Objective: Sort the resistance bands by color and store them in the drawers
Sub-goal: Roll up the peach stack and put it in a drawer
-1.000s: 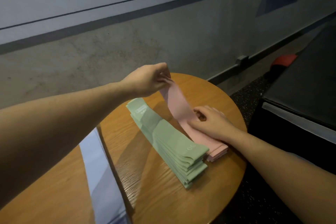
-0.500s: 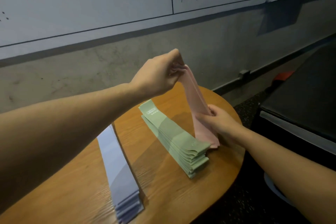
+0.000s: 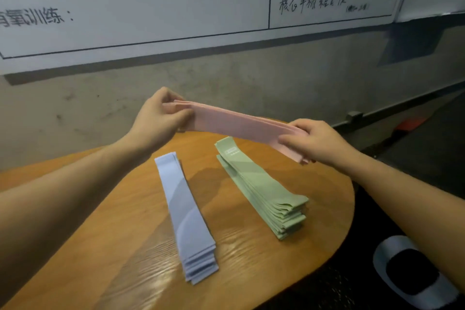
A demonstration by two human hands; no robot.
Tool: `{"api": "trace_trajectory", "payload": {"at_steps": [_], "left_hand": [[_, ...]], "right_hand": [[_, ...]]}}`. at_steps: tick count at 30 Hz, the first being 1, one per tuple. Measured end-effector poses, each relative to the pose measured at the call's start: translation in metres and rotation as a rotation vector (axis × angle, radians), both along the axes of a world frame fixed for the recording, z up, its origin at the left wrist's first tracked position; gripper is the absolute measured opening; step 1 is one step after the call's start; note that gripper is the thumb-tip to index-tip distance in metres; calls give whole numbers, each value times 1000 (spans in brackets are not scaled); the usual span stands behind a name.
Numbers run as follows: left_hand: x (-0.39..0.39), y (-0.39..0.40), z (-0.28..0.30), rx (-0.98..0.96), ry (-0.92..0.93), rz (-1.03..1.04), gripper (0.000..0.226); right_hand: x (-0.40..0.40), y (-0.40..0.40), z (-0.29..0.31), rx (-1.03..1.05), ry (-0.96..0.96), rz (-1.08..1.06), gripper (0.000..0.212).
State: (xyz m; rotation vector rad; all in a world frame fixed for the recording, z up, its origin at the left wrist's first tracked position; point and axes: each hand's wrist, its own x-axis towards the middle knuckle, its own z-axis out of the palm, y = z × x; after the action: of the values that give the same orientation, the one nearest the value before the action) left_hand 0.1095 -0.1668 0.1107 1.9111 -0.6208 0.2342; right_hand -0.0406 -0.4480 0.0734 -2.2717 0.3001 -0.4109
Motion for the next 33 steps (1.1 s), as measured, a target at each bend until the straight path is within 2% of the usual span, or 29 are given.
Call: {"api": "trace_trajectory", "payload": {"at_steps": [4, 12, 16, 20, 23, 26, 29, 33], "left_hand": [[-4, 62, -22, -80, 157, 103, 23], [-27, 190, -70, 52, 410, 302, 16], [-42, 238, -84, 51, 414, 391, 23], [-49, 263, -98, -14, 423, 499, 28], [-53, 264, -115, -118, 482, 555, 24], [-56, 264, -127, -381, 667, 569, 26], [-55, 273, -141, -619, 677, 541, 27], [-54, 280, -143, -712, 692, 513, 22]], "right_hand": [[20, 47, 20, -2, 98, 133, 22], [82, 169, 6, -66, 437, 401, 20], [115, 230, -8, -130, 441, 435, 25], [146, 279, -15, -108, 315, 395, 37], [159, 307, -25, -128, 184, 376, 45], [165, 326, -36, -120, 101, 395, 51], [170, 336, -43, 8, 110, 385, 52], [172, 341, -42, 270, 177, 328, 46]]}}
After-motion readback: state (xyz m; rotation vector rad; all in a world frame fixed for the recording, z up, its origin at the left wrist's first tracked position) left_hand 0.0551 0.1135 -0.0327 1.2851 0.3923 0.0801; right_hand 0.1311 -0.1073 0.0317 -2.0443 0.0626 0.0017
